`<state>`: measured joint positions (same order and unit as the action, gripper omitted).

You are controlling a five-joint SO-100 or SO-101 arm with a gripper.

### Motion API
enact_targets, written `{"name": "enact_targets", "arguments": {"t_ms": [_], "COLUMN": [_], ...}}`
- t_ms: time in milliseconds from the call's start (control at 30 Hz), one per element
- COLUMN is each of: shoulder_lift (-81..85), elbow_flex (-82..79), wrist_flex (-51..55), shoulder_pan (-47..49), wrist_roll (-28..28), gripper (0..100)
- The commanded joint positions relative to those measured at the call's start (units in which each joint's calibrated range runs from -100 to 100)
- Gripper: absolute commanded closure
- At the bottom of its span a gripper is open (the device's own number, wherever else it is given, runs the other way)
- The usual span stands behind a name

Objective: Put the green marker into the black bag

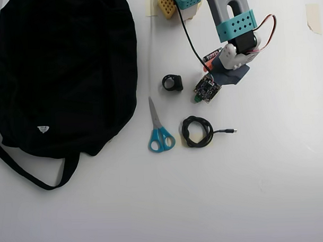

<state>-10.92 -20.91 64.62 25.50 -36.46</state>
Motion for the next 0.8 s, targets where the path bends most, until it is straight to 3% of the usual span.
{"name": "enact_targets", "arguments": {"t_ms": [0,767], "shoulder_lift": [-0.04,-3.85], "elbow_flex": [2.22,2.04], "wrist_flex": [-0.28,-4.24], "shoulder_pan": [0.23,-0.14], "wrist_roll": [0.17,0.54], "gripper": [75,75]}}
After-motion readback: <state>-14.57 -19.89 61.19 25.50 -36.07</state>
